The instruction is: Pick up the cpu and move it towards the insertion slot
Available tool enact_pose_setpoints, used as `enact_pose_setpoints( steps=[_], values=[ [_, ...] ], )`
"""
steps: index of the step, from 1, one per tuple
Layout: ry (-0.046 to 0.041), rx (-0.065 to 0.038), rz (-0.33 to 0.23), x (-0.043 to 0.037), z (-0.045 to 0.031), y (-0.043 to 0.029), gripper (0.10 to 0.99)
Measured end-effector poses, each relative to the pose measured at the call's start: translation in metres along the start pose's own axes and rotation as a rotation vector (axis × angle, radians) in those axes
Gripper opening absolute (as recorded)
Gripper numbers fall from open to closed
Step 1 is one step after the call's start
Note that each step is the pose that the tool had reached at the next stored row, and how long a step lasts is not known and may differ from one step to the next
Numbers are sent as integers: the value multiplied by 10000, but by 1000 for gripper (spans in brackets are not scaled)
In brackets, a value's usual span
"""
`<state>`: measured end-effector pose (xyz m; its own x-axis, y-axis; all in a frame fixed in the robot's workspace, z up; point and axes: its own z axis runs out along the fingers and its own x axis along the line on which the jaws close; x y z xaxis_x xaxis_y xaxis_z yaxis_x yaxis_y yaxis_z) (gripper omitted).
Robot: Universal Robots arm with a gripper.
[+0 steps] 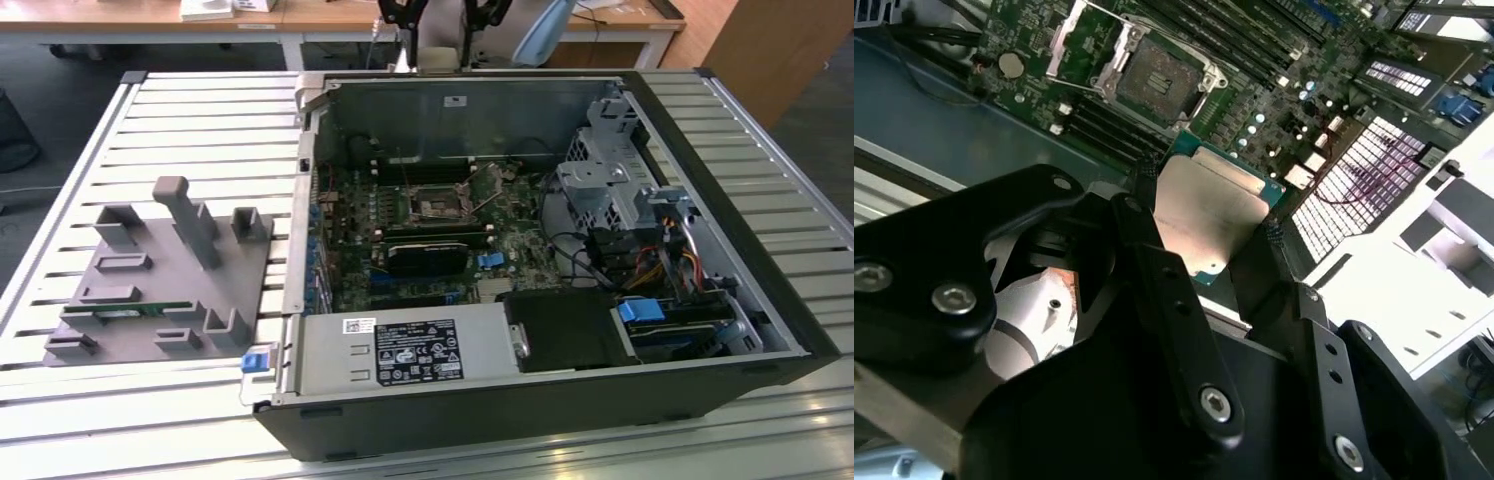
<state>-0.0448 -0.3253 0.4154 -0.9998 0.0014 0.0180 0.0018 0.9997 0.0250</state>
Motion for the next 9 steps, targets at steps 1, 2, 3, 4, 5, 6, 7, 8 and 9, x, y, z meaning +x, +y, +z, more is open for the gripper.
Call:
enact_pose_setpoints(
  steps=[1, 2, 3, 4, 5, 6, 7, 8, 9],
  values=[
    [1, 0, 1, -27, 0, 0, 541],
    [0, 1, 1, -55, 0, 0, 541],
    [1, 1, 0, -84, 0, 0, 541],
    [1, 1, 0, -111, 0, 0, 541],
    [1, 1, 1, -135, 0, 0, 541],
    [1, 1, 1, -151, 1, 0, 541],
    [0, 0, 1, -155, 1, 0, 541],
    [0, -1, 0, -156, 1, 0, 541],
    [0, 0, 2, -156, 1, 0, 541]
  ],
)
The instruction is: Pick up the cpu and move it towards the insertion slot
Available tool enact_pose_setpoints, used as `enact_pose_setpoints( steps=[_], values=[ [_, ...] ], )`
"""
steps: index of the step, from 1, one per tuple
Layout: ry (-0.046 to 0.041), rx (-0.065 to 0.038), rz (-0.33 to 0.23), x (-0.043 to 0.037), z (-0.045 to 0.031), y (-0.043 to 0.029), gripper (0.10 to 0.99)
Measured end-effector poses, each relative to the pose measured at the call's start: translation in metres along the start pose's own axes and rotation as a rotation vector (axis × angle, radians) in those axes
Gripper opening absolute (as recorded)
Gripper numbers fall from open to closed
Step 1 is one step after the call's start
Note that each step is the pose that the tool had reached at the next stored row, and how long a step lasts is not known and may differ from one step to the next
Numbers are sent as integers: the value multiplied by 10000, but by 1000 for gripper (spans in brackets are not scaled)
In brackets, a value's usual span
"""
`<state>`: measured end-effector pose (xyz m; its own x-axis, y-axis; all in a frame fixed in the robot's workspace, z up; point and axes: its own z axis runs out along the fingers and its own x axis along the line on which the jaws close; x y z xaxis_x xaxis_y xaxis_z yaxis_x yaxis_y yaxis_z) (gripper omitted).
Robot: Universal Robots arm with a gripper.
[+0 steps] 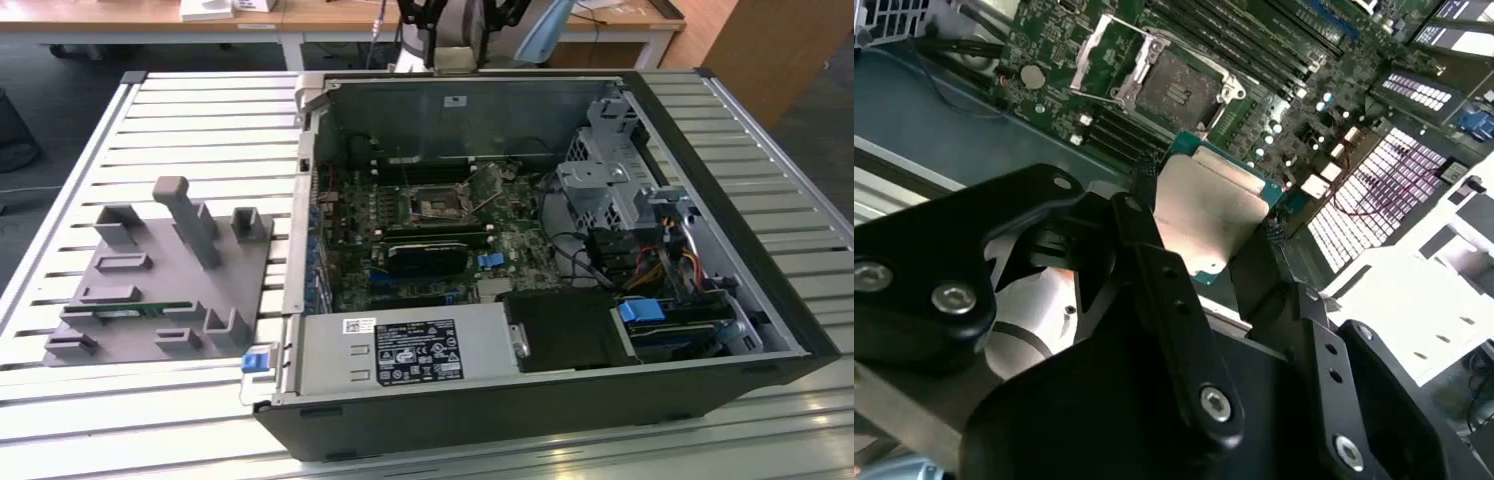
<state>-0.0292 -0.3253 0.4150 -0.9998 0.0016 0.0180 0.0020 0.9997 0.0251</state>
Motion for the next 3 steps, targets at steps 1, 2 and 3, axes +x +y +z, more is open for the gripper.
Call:
enact_pose_setpoints(
  steps=[1, 2, 3],
  values=[
    [1, 1, -1, -1, 0, 0, 541],
    [1, 1, -2, -2, 0, 0, 541],
    [0, 1, -1, -2, 0, 0, 541]
  ],
)
